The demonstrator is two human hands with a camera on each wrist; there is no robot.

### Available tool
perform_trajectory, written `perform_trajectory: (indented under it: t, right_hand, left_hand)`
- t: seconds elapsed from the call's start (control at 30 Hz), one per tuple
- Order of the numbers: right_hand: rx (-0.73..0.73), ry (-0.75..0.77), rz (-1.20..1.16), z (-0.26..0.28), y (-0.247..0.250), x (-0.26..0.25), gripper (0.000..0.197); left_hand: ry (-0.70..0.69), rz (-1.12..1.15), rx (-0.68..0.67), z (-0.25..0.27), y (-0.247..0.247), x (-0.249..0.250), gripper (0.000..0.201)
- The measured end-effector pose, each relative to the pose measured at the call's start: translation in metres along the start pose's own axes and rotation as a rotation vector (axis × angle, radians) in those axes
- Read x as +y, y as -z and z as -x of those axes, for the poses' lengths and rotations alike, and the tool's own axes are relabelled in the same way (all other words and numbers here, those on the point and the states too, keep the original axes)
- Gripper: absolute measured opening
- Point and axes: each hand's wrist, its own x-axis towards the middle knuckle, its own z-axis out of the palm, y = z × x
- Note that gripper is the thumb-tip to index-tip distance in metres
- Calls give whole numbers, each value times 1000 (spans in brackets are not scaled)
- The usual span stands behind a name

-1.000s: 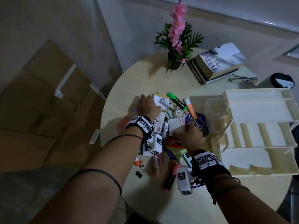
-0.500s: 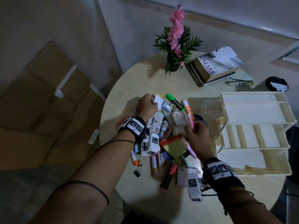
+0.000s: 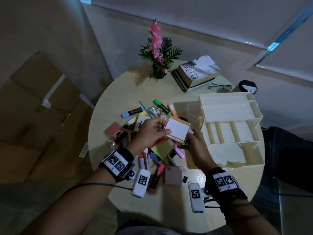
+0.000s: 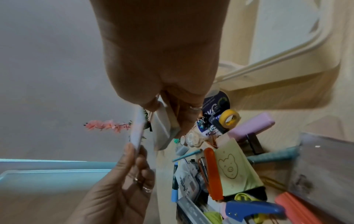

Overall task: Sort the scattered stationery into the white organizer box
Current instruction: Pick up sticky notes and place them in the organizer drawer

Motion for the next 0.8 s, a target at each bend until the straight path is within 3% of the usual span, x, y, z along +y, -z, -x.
perform_trajectory:
  t: [0.13,0.23,0.4,0.53,0.67,0.8]
  right_hand:
    - [-91,-101,-105,36,18,-14,49]
    - [-82,-38,74,55,45,-9,27]
    - [-61,6,251,71,113,-2,16]
    - [-59,-76,438,54,174,11,16]
    - [-85,-136,533,20,197,28,52]
    - [-91,-139,552,-13,185,39,43]
  left_hand:
    - [-16,-221,47,28,-38,0,29]
    - [-66,-294,74,43,-71,-7,34]
    - [-44,-362,-150,56,-115,-9,36]
    - [75,-494,-195,57,-145,-14,36]
    - [171,-574,-124,54,-174,-14,36]
    - [246,-511,-87,48,-192,-9,27]
